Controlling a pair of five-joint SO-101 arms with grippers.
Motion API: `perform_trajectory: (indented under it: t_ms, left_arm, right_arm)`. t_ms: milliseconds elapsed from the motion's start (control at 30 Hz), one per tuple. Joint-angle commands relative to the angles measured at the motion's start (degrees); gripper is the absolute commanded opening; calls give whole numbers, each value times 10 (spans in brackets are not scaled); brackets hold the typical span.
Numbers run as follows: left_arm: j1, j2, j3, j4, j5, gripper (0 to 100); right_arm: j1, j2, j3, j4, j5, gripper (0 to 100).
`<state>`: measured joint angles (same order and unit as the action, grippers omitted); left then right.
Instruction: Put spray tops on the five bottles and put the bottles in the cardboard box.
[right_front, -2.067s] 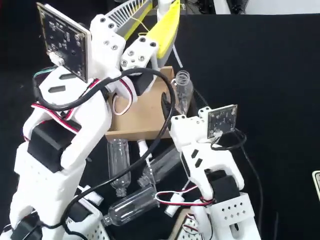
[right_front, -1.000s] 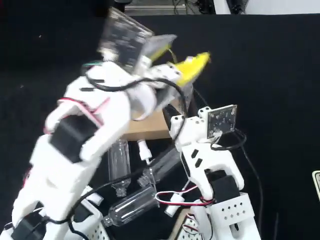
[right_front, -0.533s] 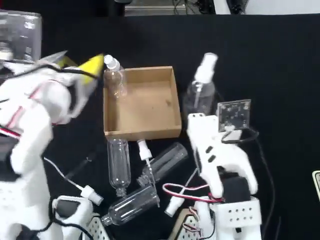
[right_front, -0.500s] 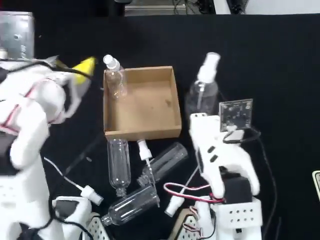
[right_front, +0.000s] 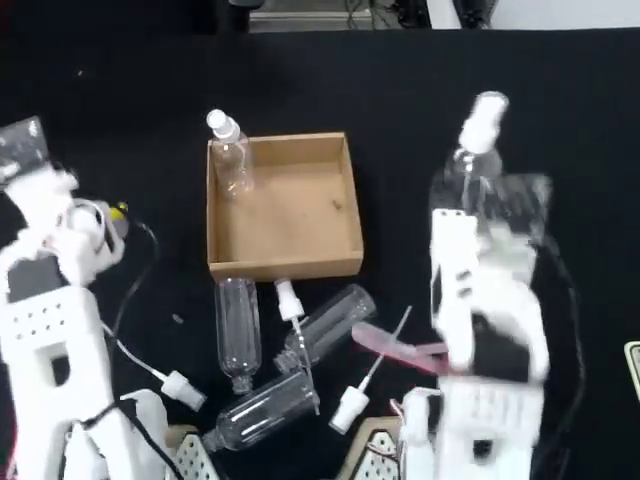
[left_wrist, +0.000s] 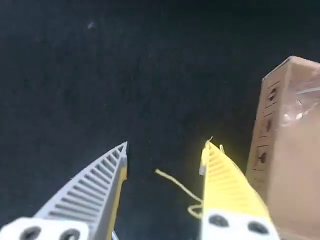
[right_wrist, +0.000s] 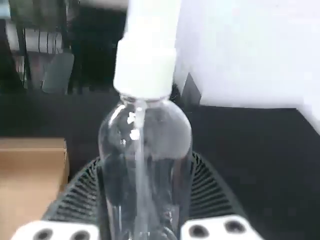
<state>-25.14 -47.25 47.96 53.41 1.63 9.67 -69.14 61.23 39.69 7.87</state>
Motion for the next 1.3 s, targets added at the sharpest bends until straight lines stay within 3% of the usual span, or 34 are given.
perform_trajectory:
  t_ms: [0,333,600,800,933,1033,1267]
  left_arm:
    - [0,-61,80,-64,16,220]
    - [15,-132,230,-165,67,220]
    - [15,-142,259,-178,114,220]
    - [15,-142,274,-186,156,220]
    - [15,-142,313,-252,162,220]
    - [15,-142,336,-293,162,220]
    - [15,-142,339,-298,159,220]
  right_arm:
    - [11,84,-30,-33,4,11]
    - [93,312,0,-374,5,11]
    - [121,520,-34,-559,5,11]
    - [125,628,-73,-636,5,11]
    - [125,691,-109,-673,5,11]
    - [125,722,-131,-686,4,11]
    - [147,770,-180,-689,4,11]
